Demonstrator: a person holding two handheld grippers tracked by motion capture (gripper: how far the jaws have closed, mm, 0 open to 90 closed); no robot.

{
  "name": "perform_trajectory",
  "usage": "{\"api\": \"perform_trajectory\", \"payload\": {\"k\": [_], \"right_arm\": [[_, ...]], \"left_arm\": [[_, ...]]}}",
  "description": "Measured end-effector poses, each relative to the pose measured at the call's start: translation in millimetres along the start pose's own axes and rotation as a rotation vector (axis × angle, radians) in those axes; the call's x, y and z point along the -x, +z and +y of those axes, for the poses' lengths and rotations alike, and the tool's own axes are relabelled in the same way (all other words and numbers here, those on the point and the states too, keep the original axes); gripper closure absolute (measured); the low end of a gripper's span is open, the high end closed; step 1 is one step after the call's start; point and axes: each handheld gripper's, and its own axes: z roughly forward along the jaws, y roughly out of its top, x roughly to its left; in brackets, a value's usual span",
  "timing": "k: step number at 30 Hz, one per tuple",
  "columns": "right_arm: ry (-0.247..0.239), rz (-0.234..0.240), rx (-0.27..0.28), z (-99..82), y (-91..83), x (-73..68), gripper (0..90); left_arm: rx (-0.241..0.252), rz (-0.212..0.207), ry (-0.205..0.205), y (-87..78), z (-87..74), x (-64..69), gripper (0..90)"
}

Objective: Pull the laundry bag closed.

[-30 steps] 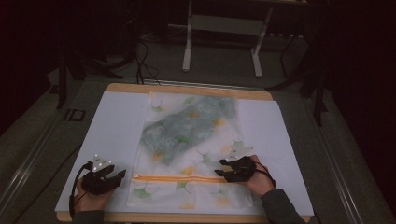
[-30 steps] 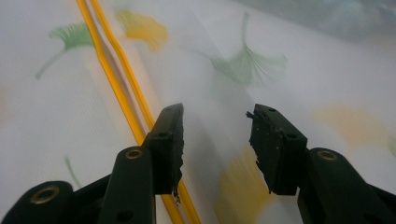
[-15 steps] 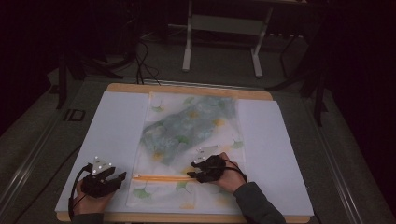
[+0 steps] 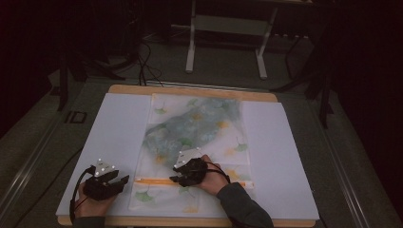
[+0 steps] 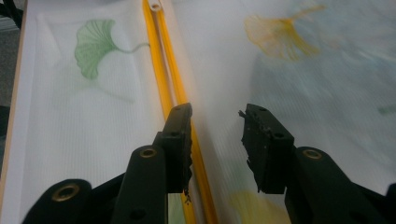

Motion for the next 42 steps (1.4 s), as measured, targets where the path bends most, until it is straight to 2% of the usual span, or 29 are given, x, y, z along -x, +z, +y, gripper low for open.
{"api": "perform_trajectory", "payload": {"k": [8, 11, 19, 32, 36, 42], "right_arm": [[-0.017, 0.032, 0.006, 15.7, 18.9, -6.5, 64.8], [-0.039, 0.043, 0.005, 24.7, 27.7, -11.7, 68.0], [-0.06, 0.074, 0.004, 43.4, 44.9, -20.2, 67.6], [-0.063, 0.1, 0.007, 58.8, 63.4, -27.9, 67.0], [-0.059, 0.115, 0.001, 64.1, 71.8, -31.5, 71.6], [-0.048, 0.111, -0.015, 67.1, 75.0, -31.4, 78.4]], "left_arm": [[-0.003, -0.005, 0.009, 0.2, 0.9, -0.1, 53.4], [-0.003, -0.003, 0.011, 0.7, 1.1, 0.2, 53.4], [-0.006, -0.001, 0.022, 1.2, 2.2, 1.6, 53.4], [0.005, -0.011, 0.019, -0.5, 1.8, 0.2, 53.4], [0.007, -0.014, 0.014, -1.6, 1.5, -0.3, 53.4], [0.005, -0.018, 0.017, -1.9, 1.7, -0.4, 53.4]]}}
